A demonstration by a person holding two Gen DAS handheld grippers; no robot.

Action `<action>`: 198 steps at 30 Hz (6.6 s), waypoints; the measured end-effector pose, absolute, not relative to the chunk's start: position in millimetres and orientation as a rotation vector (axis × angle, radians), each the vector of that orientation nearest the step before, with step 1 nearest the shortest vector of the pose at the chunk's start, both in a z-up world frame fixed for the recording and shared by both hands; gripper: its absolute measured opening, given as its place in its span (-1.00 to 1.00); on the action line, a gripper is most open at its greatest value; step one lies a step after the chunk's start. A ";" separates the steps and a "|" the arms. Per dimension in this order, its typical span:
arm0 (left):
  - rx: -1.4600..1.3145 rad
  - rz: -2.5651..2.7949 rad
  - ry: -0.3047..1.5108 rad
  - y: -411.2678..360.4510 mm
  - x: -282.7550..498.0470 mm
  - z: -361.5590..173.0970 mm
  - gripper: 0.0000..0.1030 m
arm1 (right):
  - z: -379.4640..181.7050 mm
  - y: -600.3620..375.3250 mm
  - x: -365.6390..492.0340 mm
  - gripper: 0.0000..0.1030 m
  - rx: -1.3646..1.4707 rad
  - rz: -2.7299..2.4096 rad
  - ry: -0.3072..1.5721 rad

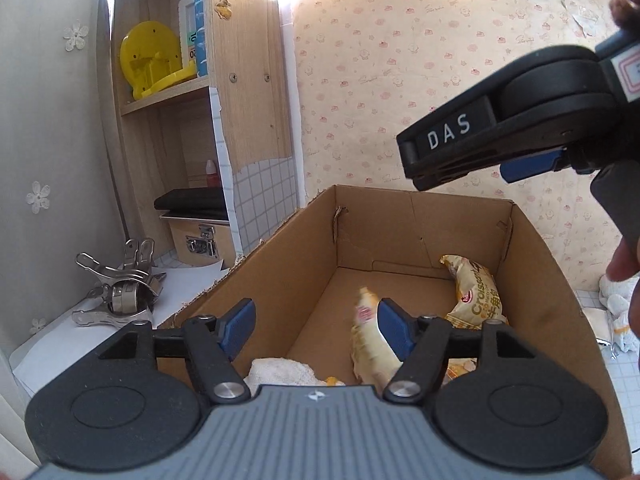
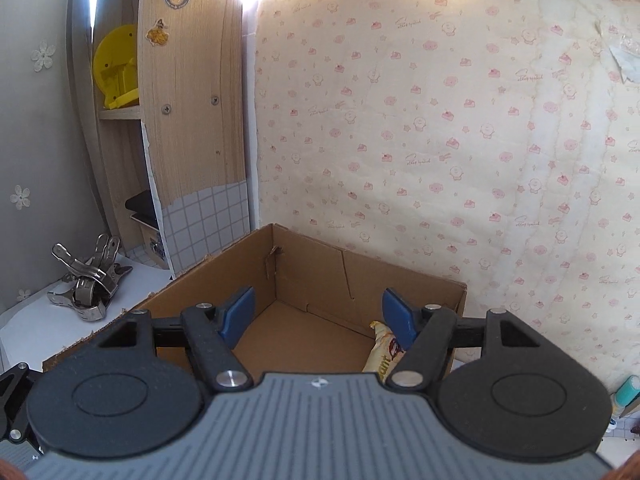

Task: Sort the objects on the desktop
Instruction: 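Open the right tool to drop the croissant bag while the left tool releases the chip bag, then move both tools back over the desk toward the remaining gloves, then grasp the silver foil packet with the left tool while the right tool grasps a white glove, then lift the foil packet and glove and carry both over the shoebox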

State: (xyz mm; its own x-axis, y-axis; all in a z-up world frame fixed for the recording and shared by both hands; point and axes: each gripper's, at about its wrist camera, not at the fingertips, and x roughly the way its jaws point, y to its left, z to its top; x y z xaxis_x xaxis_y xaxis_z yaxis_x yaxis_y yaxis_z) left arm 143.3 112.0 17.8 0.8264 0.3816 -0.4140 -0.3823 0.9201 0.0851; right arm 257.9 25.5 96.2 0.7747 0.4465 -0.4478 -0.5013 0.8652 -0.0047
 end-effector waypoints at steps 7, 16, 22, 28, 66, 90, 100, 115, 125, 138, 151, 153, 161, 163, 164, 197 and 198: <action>0.033 0.427 0.409 105.2 137.8 24.5 0.65 | 108.2 7.8 248.2 0.34 -0.109 0.502 0.419; -0.004 0.418 0.377 96.8 119.6 33.9 0.65 | 114.1 -54.5 229.4 0.46 -0.034 0.443 0.376; -0.032 0.361 0.330 76.8 105.1 41.8 0.65 | 111.3 -116.3 207.3 0.54 -0.004 0.356 0.344; -0.049 0.265 0.284 41.1 90.2 44.9 0.65 | 103.4 -174.7 181.4 0.55 0.033 0.283 0.329; -0.020 0.180 0.512 -99.6 220.8 -30.1 0.65 | 19.3 -309.6 155.5 0.70 0.060 0.103 0.398; -0.016 0.089 0.601 -88.9 278.8 -63.0 0.88 | 15.5 -310.2 152.2 0.70 0.088 0.151 0.367; -0.042 0.009 0.641 -91.5 276.8 -66.0 0.96 | 15.9 -306.3 153.4 0.71 0.085 0.155 0.366; -0.018 -0.012 0.606 -87.2 227.8 -59.9 0.33 | 3.6 -290.0 170.5 0.71 0.062 0.192 0.436; -0.025 0.009 0.590 -77.2 181.5 -56.5 0.33 | -19.3 -234.9 246.0 0.71 -0.079 0.218 0.601; -0.071 -0.001 0.596 -63.6 171.4 -57.2 0.33 | -53.4 -197.1 309.8 0.20 -0.199 0.173 0.773; -0.060 -0.006 0.567 -68.1 163.7 -54.5 0.33 | -26.5 -225.4 224.9 0.10 -0.130 0.169 0.661; -0.059 -0.009 0.561 -70.1 160.9 -53.3 0.33 | -24.7 -232.7 209.7 0.10 -0.115 0.154 0.651; -0.042 -0.012 0.534 -80.2 145.7 -43.8 0.33 | -20.5 -254.7 165.7 0.10 -0.082 0.106 0.620; -0.033 -0.013 0.525 -83.3 141.1 -39.8 0.33 | -16.8 -258.4 156.0 0.10 -0.074 0.095 0.604; -0.030 -0.014 0.520 -84.5 138.6 -37.8 0.33 | -14.9 -259.4 152.4 0.10 -0.072 0.094 0.597; -0.004 0.019 0.333 -74.8 63.6 28.4 0.33 | 43.3 -237.5 68.7 0.11 -0.050 0.130 0.420; -0.006 0.019 0.329 -73.5 62.2 29.6 0.33 | 45.0 -235.6 68.0 0.11 -0.053 0.133 0.417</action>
State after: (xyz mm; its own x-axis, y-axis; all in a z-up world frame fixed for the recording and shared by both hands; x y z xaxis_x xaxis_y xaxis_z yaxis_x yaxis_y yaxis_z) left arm 62.2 -73.5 29.6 0.9462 0.0179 -0.3231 -0.0197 0.9998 -0.0023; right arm 68.0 -235.6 45.0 0.9059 0.1179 -0.4067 -0.1395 0.9899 -0.0237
